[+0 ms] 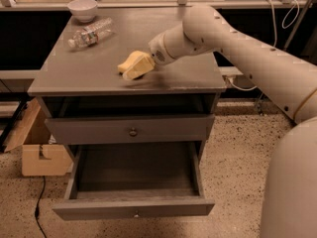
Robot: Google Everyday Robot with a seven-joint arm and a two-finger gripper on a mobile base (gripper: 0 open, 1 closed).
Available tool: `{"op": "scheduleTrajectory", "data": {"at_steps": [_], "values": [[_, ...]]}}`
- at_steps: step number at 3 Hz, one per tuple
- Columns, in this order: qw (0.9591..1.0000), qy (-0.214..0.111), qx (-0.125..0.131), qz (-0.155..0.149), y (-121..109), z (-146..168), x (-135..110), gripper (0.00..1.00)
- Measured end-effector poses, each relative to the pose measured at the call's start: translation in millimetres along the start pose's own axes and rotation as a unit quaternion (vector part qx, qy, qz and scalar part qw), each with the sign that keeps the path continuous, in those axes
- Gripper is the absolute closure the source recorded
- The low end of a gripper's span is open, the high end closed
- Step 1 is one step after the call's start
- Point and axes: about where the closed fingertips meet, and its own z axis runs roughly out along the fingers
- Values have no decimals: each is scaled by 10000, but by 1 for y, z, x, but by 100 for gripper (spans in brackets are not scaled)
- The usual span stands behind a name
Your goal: Place sponge into middle drawer
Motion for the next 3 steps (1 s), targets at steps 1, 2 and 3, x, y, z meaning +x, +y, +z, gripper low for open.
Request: {"op": "scheduleTrajectory", "data": {"at_steps": [1,2,3], "values": [[9999,47,-79,71,3,9,4,27],[9999,46,-78,71,3,9,4,50],[9992,-346,190,84,4,-23,-1,81]]}}
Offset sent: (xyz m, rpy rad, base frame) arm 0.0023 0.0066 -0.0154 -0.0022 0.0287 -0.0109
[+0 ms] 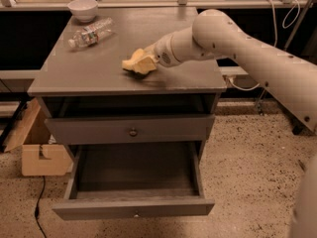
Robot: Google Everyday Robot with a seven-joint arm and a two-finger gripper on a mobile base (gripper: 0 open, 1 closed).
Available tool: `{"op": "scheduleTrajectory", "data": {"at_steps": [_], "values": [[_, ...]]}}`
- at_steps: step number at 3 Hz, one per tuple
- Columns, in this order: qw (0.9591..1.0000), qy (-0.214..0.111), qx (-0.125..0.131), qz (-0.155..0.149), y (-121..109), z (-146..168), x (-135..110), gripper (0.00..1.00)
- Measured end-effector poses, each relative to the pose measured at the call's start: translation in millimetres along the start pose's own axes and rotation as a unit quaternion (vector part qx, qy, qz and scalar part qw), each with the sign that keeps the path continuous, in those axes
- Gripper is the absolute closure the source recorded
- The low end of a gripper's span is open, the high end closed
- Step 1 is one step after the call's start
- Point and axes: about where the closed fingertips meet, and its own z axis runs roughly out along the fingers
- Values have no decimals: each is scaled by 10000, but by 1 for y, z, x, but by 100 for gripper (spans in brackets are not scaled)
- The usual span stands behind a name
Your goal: Place sponge into middle drawer
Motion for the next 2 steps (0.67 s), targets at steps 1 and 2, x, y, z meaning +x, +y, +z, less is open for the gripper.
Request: {"op": "scheduleTrajectory", "data": {"at_steps": [1,2], "values": [[9989,-343,313,35,2,-48,1,100],[9952,-475,839,160,4,-114,11,100]]}}
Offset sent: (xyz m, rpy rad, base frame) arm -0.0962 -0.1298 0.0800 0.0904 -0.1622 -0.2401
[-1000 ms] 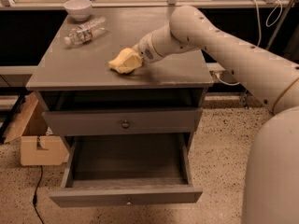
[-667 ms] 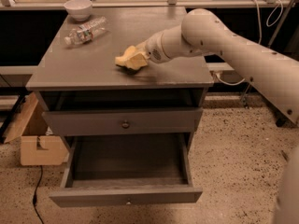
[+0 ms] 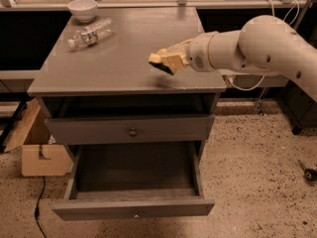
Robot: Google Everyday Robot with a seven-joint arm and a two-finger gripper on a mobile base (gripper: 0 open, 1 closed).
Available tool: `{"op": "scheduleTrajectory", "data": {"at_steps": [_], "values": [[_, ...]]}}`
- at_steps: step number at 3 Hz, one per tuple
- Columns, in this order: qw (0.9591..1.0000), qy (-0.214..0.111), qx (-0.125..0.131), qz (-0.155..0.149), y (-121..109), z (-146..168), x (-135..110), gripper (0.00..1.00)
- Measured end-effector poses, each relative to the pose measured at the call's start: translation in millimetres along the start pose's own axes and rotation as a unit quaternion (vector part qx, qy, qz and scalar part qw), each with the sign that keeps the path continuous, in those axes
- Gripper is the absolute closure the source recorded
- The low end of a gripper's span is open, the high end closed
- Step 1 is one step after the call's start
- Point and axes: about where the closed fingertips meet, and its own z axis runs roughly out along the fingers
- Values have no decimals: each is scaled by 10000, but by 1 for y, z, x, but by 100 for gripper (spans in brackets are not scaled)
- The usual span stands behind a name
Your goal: Place sponge into middle drawer
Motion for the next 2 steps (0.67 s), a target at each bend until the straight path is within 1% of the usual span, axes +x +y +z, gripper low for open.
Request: {"op": "scheduleTrajectory", "data": {"at_steps": [1,2], "values": [[10000,0,0,0,0,0,0,100],[9999,-111,-32,-16,10,-6,0,100]]}}
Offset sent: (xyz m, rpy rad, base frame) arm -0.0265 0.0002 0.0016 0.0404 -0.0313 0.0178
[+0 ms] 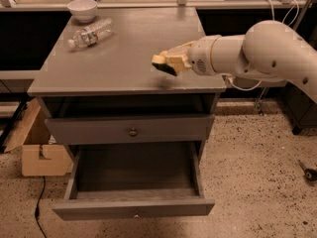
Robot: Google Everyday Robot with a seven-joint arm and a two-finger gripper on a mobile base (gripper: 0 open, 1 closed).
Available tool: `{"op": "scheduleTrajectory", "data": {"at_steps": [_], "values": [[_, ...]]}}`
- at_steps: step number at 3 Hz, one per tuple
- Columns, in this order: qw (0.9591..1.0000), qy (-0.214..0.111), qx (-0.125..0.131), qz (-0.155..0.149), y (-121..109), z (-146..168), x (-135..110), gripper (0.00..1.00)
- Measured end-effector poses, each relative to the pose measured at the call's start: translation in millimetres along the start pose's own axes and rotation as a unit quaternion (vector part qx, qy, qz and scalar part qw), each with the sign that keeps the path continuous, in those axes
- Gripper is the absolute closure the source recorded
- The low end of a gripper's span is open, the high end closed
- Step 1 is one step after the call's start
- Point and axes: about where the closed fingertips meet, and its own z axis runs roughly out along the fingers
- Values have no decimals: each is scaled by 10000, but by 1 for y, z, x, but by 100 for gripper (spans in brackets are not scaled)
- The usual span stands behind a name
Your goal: Place sponge into middle drawer
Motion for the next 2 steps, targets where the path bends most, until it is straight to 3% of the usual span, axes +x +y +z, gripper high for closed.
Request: {"op": "scheduleTrajectory", "data": {"at_steps": [1,2], "values": [[9996,-277,-78,-17,36,-17,2,100],[9987,-389,-314,64,95,-42,13,100]]}}
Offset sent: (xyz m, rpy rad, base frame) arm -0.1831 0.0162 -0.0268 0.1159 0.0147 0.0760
